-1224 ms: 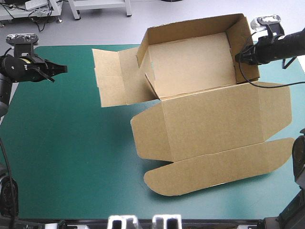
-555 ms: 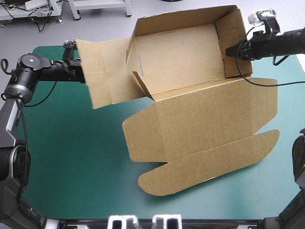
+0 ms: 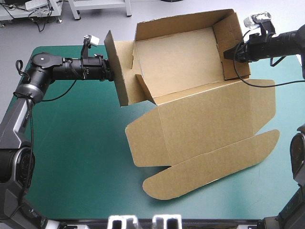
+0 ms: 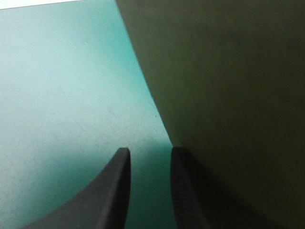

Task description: Fold the box

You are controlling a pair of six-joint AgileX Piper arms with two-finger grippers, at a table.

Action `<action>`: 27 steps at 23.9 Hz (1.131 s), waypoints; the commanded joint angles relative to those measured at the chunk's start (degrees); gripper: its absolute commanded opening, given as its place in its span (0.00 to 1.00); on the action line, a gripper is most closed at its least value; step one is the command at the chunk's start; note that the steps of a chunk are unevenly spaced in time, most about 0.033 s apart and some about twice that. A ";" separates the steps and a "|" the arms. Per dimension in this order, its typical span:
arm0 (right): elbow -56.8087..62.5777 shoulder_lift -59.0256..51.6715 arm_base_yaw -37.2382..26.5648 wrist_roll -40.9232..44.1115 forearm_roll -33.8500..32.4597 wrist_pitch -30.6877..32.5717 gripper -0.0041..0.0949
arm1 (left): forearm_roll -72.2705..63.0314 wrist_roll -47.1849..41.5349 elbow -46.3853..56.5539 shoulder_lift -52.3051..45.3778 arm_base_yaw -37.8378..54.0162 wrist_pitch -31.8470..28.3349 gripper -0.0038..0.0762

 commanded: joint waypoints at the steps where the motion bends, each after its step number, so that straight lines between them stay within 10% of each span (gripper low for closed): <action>1: -1.86 -2.59 1.14 1.13 2.30 -2.22 0.02 | -5.97 0.91 -1.64 -3.36 -0.91 4.56 0.32; 18: -1.90 0.16 5.13 4.38 1.22 -9.39 0.02 | -11.13 3.25 -1.75 -3.73 -4.53 2.98 0.32; 27: -1.90 0.23 11.36 9.88 -7.75 -16.75 0.02 | -7.37 0.56 -3.51 -3.73 -4.78 -2.60 0.55</action>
